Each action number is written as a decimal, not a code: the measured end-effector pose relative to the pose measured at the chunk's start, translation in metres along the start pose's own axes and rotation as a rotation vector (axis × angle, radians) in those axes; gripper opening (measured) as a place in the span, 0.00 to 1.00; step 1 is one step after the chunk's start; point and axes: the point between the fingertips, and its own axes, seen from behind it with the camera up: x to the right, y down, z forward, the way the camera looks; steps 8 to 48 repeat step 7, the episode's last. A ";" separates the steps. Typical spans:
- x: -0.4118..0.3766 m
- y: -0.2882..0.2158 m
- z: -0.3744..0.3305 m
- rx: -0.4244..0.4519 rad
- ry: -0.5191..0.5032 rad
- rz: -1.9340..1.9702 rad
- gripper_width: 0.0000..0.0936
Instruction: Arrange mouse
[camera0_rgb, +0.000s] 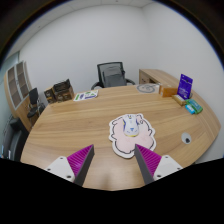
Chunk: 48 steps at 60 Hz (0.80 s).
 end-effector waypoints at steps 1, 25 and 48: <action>-0.003 0.003 -0.009 -0.004 -0.003 0.013 0.89; -0.019 0.012 -0.052 0.016 -0.041 0.064 0.89; -0.019 0.012 -0.052 0.016 -0.041 0.064 0.89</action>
